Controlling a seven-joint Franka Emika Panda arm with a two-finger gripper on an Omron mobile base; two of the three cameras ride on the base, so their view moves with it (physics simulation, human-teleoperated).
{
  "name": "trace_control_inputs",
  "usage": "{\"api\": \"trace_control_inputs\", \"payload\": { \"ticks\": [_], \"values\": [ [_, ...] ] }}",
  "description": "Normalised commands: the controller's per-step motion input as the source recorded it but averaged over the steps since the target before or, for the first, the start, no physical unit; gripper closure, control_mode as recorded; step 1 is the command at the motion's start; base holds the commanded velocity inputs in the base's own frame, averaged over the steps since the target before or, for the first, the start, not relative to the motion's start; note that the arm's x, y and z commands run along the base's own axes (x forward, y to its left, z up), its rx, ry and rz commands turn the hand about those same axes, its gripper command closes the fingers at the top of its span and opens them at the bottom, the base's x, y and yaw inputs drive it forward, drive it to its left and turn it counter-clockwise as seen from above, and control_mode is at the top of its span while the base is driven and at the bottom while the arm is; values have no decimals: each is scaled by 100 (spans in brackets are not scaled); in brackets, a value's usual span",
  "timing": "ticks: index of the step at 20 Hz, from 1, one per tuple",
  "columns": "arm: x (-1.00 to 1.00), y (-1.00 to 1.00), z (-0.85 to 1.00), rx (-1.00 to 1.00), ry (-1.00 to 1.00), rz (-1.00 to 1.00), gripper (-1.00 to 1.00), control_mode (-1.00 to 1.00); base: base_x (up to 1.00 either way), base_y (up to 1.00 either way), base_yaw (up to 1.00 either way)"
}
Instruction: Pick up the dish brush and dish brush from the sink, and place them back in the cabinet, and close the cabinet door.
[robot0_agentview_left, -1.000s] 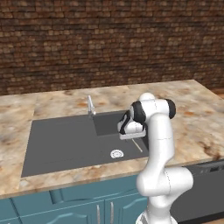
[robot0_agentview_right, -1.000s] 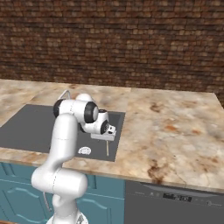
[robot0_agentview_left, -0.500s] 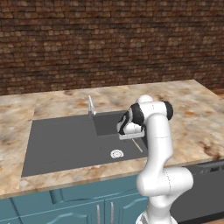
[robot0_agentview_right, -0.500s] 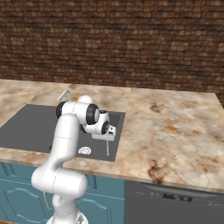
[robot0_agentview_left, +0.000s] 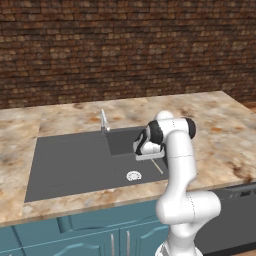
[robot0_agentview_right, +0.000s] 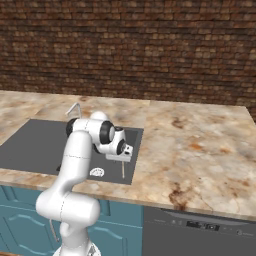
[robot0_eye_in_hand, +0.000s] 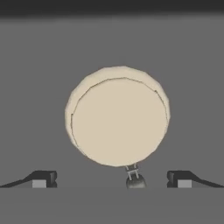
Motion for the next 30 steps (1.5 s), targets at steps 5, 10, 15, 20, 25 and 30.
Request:
{"api": "trace_control_inputs", "payload": {
  "ticks": [5, 10, 15, 20, 25, 30],
  "values": [
    [15, -12, -17, 0, 0, 0, -100, -100, 0, 0, 0],
    [19, -11, -22, 0, 0, 0, -100, -100, 0, 0, 0],
    [19, -10, -25, 0, 0, 0, -100, -100, 0, 0, 0],
    [13, -5, -19, 0, 1, 0, 100, -100, 0, 0, 0],
    [3, 0, -12, 0, 5, 0, 100, -100, 0, 0, 0],
    [0, 0, -12, 0, 5, 0, 100, -100, 0, 0, 0]
  ]
}}
